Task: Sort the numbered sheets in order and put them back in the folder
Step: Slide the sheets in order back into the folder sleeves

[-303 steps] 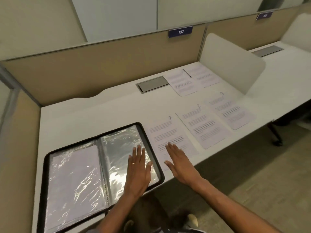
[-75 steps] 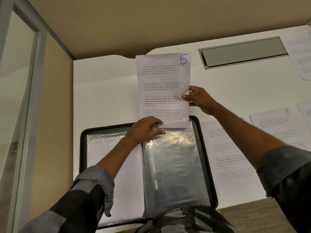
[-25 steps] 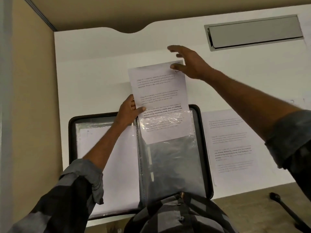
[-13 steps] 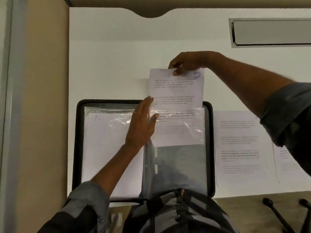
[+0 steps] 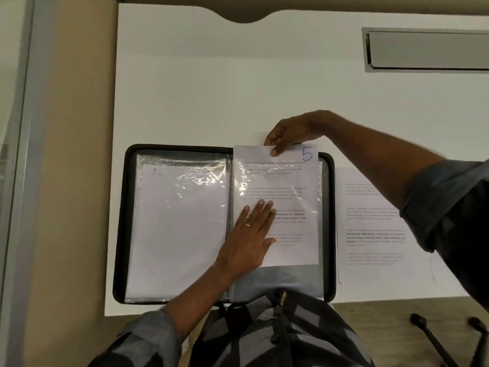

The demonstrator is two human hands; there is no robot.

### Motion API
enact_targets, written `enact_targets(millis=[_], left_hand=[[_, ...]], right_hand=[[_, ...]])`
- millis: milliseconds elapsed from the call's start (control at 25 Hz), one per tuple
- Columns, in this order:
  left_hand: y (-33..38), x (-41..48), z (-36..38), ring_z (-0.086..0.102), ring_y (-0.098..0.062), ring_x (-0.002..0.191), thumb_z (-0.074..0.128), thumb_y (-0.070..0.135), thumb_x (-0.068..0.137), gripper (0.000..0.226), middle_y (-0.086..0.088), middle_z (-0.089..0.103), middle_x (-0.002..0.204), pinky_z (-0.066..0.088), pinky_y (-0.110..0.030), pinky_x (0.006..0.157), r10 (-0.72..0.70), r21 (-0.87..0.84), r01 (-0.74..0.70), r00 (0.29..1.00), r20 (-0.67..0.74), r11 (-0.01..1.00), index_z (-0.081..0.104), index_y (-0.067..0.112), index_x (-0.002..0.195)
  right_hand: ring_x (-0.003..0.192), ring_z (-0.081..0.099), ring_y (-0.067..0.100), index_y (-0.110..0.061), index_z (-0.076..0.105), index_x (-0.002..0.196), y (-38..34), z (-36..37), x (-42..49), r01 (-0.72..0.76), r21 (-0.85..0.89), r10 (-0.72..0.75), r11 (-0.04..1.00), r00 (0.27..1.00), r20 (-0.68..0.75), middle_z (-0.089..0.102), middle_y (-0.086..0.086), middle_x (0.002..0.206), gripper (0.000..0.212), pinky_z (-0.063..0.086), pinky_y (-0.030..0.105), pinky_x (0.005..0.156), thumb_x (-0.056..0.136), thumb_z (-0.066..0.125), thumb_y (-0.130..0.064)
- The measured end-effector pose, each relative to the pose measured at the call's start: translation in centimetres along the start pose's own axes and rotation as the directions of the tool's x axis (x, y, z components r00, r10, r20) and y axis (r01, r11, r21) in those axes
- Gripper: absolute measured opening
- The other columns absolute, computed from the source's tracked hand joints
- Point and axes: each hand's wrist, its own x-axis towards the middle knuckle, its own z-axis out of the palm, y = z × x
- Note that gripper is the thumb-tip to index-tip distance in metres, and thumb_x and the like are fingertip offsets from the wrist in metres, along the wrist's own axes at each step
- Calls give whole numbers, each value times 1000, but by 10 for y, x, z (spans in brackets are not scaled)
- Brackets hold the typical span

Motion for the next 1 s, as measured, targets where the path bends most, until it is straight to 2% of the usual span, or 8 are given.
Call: enact_targets(millis=[200, 360, 440, 560, 720, 800, 880, 1000], left_hand=[[8, -14, 7, -1, -27, 159, 41, 50, 106, 74, -10, 4, 171, 14, -51, 128, 2, 43, -1, 1000, -7, 999, 17, 8, 162], [16, -25, 14, 0, -28, 158, 41, 53, 105, 78, -12, 5, 171, 17, -53, 126, 3, 52, -3, 1000, -7, 999, 17, 7, 162], [22, -30, 18, -2, -28, 158, 40, 56, 104, 80, -12, 3, 171, 16, -53, 127, -8, 55, 9, 1000, -8, 998, 16, 7, 162], [30, -36, 25, -5, -28, 158, 37, 60, 104, 84, -12, -1, 171, 12, -53, 127, -22, 73, 22, 1000, 0, 997, 11, 7, 163], [39, -41, 30, -9, -28, 158, 36, 67, 101, 90, -12, -4, 171, 1, -55, 127, -35, 83, 36, 999, -5, 996, 9, 8, 163], [40, -41, 32, -10, -28, 158, 35, 70, 99, 92, -12, -4, 171, -2, -57, 126, -27, 101, 27, 1000, 2, 994, 9, 8, 163], [40, -43, 36, -11, -27, 158, 31, 72, 99, 93, -12, -4, 171, -3, -58, 125, -26, 109, 23, 999, 22, 994, 8, 8, 163], [38, -42, 41, -13, -26, 157, 23, 72, 100, 90, -9, -5, 171, -3, -60, 125, -52, 118, 48, 998, 32, 992, 6, 10, 163]], right_hand=[[100, 74, 23, -14, 75, 113, -4, 15, 1, -49, -39, 52, 998, 995, 87, 77, 9, 109, 22, 59, 37, 93, 92, 73, -9], [71, 71, 12, -18, 78, 101, -9, 34, 0, -81, -111, 99, 991, 980, 172, 77, -1, 84, 13, 56, 34, 76, 94, 71, -9], [79, 75, 16, -16, 77, 108, -7, 44, 2, -113, -121, 133, 986, 977, 169, 79, 2, 92, 16, 59, 39, 84, 94, 71, -10], [106, 73, 29, -18, 79, 110, 1, 56, 5, -136, -88, 146, 987, 982, 121, 77, 10, 112, 20, 53, 48, 103, 90, 76, -14], [104, 70, 14, -25, 79, 112, -2, 68, -17, -62, -172, 31, 983, 984, -176, 78, -7, 104, 24, 54, 35, 99, 88, 79, -24], [96, 72, 11, -23, 78, 112, -1, 74, -33, 25, -250, -153, 968, 849, -506, 78, -8, 96, 21, 55, 32, 94, 92, 74, -27], [88, 74, 11, -22, 77, 107, 10, 88, -54, 133, -219, -255, 967, 560, -788, 78, -5, 92, 18, 58, 38, 90, 95, 66, -30], [89, 72, 5, -24, 76, 108, 37, 133, -89, 147, -131, -176, 980, 356, -918, 77, -10, 98, 21, 58, 40, 88, 98, 60, -35]])
